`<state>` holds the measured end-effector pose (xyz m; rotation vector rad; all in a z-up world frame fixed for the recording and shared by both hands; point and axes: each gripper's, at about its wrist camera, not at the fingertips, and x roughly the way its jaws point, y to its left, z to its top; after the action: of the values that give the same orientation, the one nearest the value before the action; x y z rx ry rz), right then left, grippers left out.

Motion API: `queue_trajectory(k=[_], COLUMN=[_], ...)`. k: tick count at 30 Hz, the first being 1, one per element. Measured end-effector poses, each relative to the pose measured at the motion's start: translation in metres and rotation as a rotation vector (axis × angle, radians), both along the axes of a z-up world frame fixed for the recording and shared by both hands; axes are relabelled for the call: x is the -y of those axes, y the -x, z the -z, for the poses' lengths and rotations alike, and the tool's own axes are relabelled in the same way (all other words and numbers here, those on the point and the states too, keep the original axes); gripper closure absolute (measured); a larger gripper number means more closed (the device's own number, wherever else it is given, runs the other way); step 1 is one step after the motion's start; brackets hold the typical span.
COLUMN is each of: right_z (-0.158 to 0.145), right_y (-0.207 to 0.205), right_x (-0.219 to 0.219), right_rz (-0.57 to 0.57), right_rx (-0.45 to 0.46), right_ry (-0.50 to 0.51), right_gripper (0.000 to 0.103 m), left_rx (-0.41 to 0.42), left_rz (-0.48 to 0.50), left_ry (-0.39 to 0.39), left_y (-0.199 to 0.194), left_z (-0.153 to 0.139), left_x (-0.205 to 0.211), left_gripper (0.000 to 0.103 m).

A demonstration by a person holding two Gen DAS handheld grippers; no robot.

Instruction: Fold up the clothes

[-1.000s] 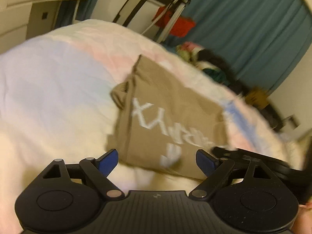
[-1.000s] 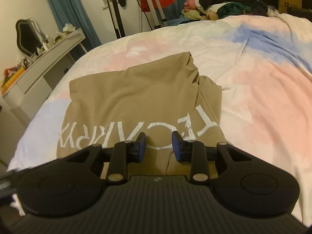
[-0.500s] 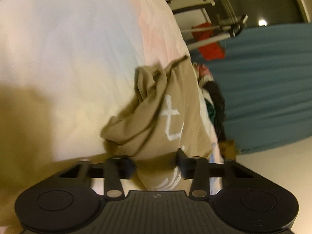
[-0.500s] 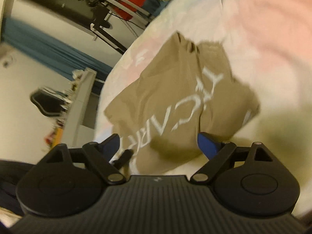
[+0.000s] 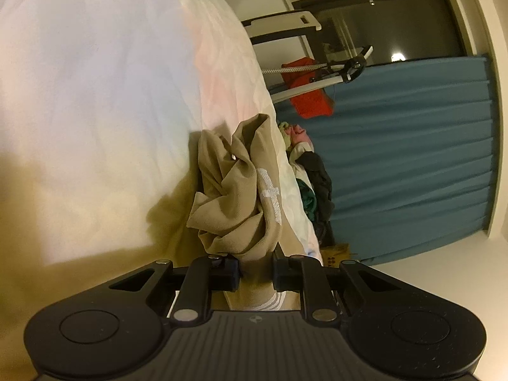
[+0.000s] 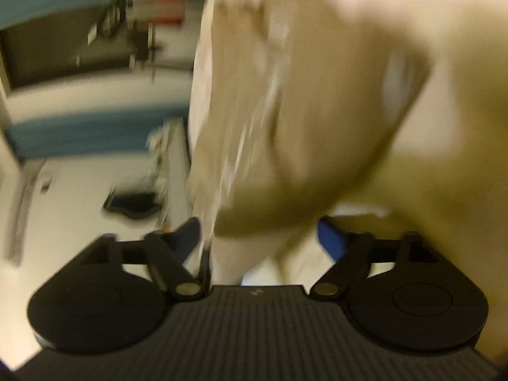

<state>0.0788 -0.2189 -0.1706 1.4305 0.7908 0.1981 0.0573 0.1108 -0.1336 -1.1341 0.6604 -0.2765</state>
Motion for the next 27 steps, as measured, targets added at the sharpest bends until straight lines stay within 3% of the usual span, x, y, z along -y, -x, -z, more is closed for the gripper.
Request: queue_trajectory(k=[3,5,9,10,13,15,21,27], right_z=[-0.002,-0.001,-0.001,-0.004,-0.019,-0.034,-0.097,-0.132], right_y=[0.008,0.01,0.015,0.017,0.026,0.035,0.065,0.074], right_x=[0.015,0.018,0.025,0.025,0.033,0.042,0.073,0.146], right_rz=[0.118,0.155,0.228,0.239,0.261,0.268,0.289,0.334], right_rx=[-0.023,-0.036,-0.062,-0.054,-0.014,0.018,0.127,0.106], right_ry=[0.061,0.09,0.148,0.159,0.185,0.208,0.276,0.279], right_gripper=[0.036,0.048,0.061,0.069,0.08,0.081,0.081,0.081], left_rx=[0.009,0.007,-0.011,-0.018,-0.022,0.001,-0.031,-0.085], left_rz=[0.002,0.006,0.018,0.022,0.05,0.083,0.212,0.346], left_ry=[-0.008,-0.01,-0.004,0.001,-0.018,-0.062,-0.011,-0.062], left_y=[-0.001,-0.001,-0.002,-0.002,-0.003,-0.003,-0.006,-0.057], left_z=[-0.004,-0.005,-0.006,-0.007,-0.015,-0.027,-0.065,-0.115], left_x=[-0.002,-0.003,-0.004,-0.004,-0.003,0.0,0.028,0.108], left_gripper=[0.084,0.084,0.084,0.084,0.084,0.084,0.084,0.084])
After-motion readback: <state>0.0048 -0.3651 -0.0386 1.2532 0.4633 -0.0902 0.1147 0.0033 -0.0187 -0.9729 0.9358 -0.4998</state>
